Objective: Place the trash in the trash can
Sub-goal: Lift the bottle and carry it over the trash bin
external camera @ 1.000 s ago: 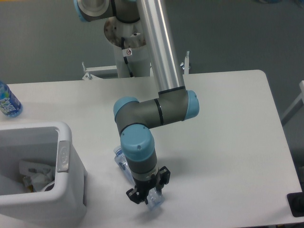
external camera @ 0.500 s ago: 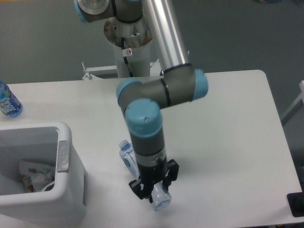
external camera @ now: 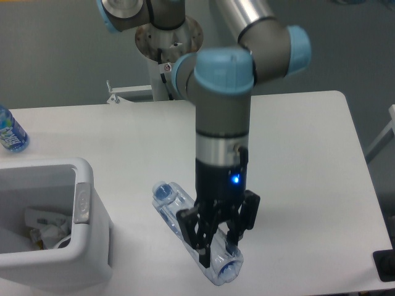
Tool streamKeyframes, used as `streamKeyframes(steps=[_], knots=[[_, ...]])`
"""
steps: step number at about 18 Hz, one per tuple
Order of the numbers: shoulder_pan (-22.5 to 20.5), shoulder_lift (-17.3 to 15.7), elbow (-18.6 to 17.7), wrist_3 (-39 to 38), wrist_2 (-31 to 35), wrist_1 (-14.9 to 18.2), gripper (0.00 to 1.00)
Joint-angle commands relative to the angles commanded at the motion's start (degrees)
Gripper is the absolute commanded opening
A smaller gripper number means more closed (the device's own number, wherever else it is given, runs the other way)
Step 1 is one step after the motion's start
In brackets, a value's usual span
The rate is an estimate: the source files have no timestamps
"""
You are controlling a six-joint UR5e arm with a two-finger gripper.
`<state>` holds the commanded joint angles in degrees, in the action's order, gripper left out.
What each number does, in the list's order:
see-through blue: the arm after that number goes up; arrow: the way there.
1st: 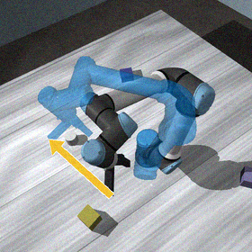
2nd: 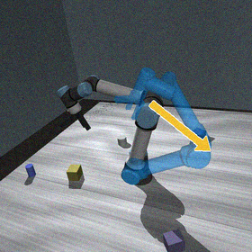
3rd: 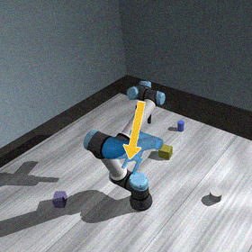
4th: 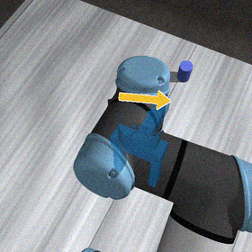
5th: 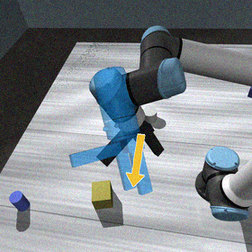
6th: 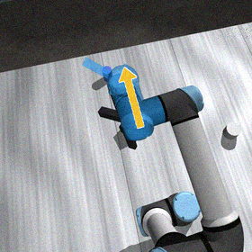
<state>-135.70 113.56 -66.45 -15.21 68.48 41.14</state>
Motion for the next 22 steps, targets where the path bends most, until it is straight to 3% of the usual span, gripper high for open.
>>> streamKeyframes(steps=[8, 11, 13, 18, 22], knots=[[7.5, -1.8, -0.1, 0.4, -0.5, -0.7, 0.55], [10.8, -1.5, -0.2, 1.1, -0.5, -4.6, 0.55], [12.3, -1.1, -0.3, 1.5, -0.5, -5.4, 0.55], [17.6, 1.1, -1.2, 11.8, -0.5, -5.5, 0.56], [19.5, 2.5, -1.1, 14.7, -0.8, -5.5, 0.56]])
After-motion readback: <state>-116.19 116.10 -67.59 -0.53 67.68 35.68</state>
